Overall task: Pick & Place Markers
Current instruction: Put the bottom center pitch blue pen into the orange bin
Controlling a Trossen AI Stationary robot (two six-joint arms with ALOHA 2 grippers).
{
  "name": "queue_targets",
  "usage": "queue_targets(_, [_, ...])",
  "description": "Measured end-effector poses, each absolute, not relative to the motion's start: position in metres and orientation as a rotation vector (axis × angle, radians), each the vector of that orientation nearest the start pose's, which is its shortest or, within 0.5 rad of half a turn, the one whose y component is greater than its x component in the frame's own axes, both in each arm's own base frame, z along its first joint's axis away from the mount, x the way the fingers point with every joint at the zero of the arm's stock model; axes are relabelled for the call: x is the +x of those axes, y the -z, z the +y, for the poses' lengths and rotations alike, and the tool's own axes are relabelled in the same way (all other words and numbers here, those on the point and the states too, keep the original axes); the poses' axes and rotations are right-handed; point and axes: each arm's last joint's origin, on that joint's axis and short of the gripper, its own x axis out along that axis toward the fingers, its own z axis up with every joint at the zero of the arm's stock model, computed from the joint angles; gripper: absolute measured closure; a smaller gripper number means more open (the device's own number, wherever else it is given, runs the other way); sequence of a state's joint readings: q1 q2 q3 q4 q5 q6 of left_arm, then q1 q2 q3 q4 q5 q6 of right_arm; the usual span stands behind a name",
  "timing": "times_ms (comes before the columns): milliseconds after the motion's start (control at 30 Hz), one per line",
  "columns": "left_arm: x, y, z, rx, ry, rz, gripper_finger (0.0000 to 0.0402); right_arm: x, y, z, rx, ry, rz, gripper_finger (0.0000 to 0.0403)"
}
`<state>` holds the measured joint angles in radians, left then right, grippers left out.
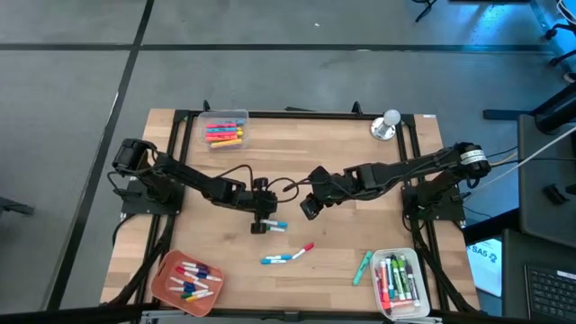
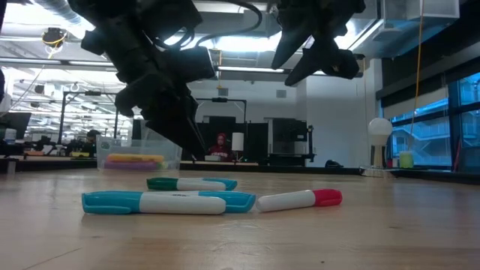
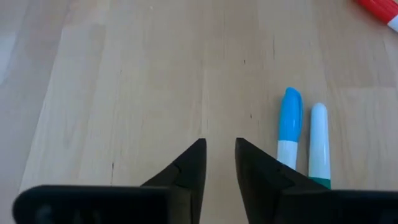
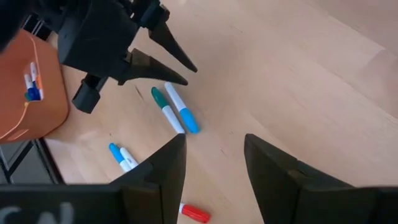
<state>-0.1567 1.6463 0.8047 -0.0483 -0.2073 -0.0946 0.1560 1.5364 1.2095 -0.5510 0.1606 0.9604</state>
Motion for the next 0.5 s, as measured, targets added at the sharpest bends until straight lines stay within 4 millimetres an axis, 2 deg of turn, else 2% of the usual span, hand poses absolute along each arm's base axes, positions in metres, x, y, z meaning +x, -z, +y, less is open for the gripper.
queue_targets(200, [0.3076,-0.1482,-0.0334,0.036,-0.125,0.868,0.0304,0.3207,-0.2714,0.0443,0.755,0.423,0.782,0.024])
queue_targets(500, [0.3104,-0.1454,-0.0338,0.042,-0.051,0.866,0.0302,0.3207,-0.2715,0.0437,0.75,0.443,0.769,0.024])
